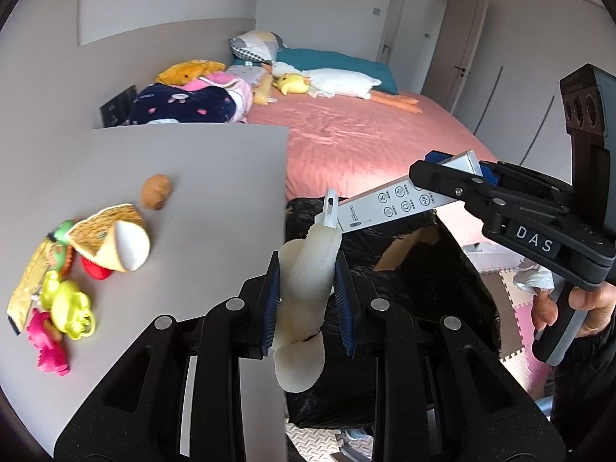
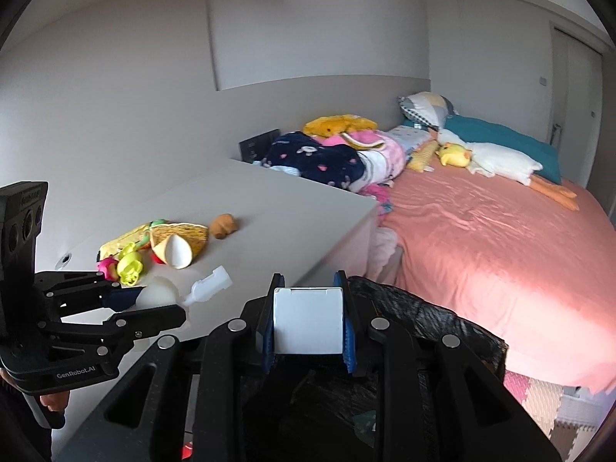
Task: Collect trash
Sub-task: 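Lift both held items and carry them to the black trash bag, then open both grippers to drop the items into the black bag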
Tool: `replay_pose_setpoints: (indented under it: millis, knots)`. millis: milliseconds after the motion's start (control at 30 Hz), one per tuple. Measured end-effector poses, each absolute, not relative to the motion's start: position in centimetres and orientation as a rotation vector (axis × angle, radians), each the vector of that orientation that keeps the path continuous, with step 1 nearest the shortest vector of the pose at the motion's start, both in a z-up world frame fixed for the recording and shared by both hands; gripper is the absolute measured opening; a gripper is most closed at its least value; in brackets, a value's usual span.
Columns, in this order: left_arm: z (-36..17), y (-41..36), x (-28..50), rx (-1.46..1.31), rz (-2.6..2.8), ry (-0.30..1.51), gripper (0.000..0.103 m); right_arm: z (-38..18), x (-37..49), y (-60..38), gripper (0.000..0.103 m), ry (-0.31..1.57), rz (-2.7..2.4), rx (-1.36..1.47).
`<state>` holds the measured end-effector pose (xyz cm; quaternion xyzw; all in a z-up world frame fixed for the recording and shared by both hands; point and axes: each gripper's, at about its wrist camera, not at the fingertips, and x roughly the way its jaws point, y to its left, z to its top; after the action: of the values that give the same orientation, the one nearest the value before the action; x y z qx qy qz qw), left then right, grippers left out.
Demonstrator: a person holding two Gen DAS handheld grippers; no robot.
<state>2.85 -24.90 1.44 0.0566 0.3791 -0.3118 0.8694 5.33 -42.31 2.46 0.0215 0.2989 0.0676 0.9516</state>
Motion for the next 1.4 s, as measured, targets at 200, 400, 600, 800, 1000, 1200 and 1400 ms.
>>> replay_pose_setpoints:
  millis: [200,400,600,800,1000,1200,1400]
  knots:
    - [0.7,-27.6,3.1,0.143,-0.698,0.819,0.026,2.0,4.7,-44.4,0.028,0.616,0.088,0.061]
    - [-0.4,-30.4,2.8,0.183,-0.775,0.863,0.074,1.7,4.0,-47.2,0.031,0.621,0.005,0.106]
    - [-0.9,-31.4,2.1,0.242,-0.736,0.82,0.097,2.0,2.7,-49.3,0.085,0.556,-0.176,0.117]
    - [-1.0,-30.8,2.1,0.219,-0.729,0.836,0.097,2.1,2.6,-50.2,0.086,0.554,-0.184,0.143]
    - [-1.1,-30.2,2.3,0.216,-0.71,0.834,0.097,2.2,2.7,-49.9,0.087,0.561,-0.169,0.148]
    - [-1.2,-28.8,2.5,0.208,-0.674,0.838,0.097,2.0,3.4,-48.5,0.087,0.567,-0.136,0.141]
    - [-1.3,-26.9,3.1,0.188,-0.625,0.846,0.097,1.7,4.3,-46.6,0.087,0.578,-0.099,0.132]
